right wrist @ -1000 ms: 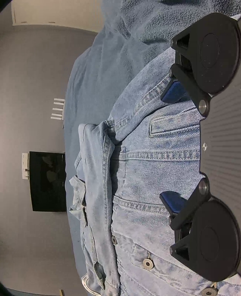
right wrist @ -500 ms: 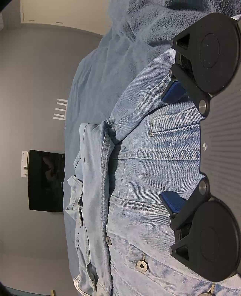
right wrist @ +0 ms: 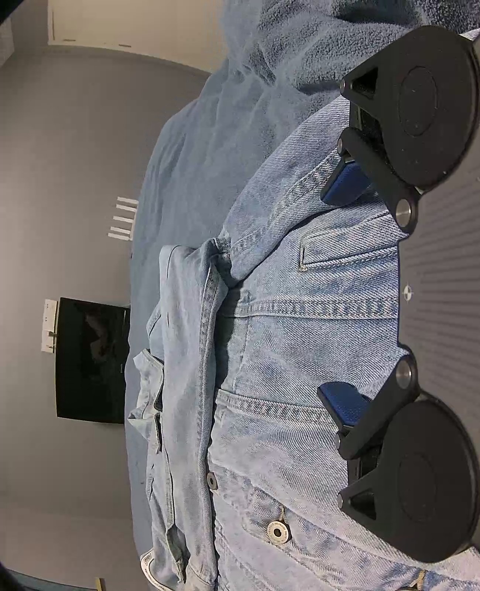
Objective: Fold large clothes
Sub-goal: 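Grasp the white-taped sleeve cuff with the left gripper, then lay the white-taped sleeve across the jacket front with the left gripper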
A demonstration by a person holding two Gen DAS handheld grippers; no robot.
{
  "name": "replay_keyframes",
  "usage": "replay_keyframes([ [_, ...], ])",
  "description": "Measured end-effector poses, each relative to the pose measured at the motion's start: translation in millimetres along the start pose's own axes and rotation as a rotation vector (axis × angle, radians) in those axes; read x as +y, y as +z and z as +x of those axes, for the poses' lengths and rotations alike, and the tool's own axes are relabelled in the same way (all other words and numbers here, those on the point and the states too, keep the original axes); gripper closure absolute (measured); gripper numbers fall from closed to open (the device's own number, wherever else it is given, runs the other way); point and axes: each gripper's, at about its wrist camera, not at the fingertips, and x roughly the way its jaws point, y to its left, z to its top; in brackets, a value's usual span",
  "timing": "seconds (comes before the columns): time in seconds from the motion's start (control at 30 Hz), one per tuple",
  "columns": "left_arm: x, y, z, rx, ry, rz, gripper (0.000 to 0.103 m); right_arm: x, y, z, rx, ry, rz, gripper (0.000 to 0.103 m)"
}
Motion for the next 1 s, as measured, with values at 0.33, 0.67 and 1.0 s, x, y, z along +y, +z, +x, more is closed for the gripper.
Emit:
replay_keyframes([
  [0.33, -151.9, -36.2, -113.7, -0.216, -0.338, 0.49, 0.103, -0.5, -1.5, -0.5, -0.007, 0.001, -0.002, 0.0],
  [0.67, -285.1, -205.8, -202.9, -0.185, -0.657, 0.984, 0.103, -1.2, -1.9, 1.3, -0.009, 0.008, 0.009, 0.0],
  [1.0, -284.7, -332.8, -191.6, 0.209, -0.497, 1.013, 0.032, -1.9, -2.4, 5.0, -0.011, 0.023, 0.035, 0.0],
])
